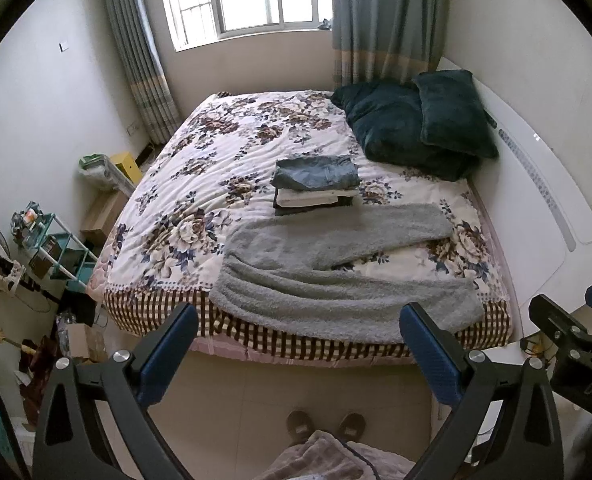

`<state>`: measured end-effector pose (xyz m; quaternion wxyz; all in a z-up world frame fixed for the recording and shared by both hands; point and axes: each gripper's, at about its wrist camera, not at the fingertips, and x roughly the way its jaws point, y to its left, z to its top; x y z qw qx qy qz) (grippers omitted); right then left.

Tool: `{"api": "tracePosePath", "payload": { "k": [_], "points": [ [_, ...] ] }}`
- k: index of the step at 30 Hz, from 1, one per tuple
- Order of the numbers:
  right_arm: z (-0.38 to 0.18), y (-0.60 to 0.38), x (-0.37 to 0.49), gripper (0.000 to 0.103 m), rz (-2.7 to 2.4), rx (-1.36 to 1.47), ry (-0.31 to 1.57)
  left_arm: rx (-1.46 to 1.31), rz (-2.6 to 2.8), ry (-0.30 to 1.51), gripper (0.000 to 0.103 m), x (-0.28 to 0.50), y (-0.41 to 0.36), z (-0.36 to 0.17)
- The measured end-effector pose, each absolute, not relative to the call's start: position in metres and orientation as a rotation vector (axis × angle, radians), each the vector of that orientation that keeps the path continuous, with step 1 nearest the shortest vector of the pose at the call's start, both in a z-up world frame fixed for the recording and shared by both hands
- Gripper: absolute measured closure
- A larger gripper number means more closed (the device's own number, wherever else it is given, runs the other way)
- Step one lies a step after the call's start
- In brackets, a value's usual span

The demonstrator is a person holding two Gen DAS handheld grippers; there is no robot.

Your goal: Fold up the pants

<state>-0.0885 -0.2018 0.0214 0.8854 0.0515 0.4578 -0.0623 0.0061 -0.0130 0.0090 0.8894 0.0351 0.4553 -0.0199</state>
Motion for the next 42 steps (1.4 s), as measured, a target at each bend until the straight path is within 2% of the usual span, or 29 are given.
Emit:
{"api": "tracePosePath", "payload": {
  "k": [42],
  "points": [
    [0.028, -0.219, -0.072, 0.0, -0.133, 0.11, 0.95, 0.083, -0.049, 0.935, 0.0, 0.033, -0.035, 0.029]
  ]
}}
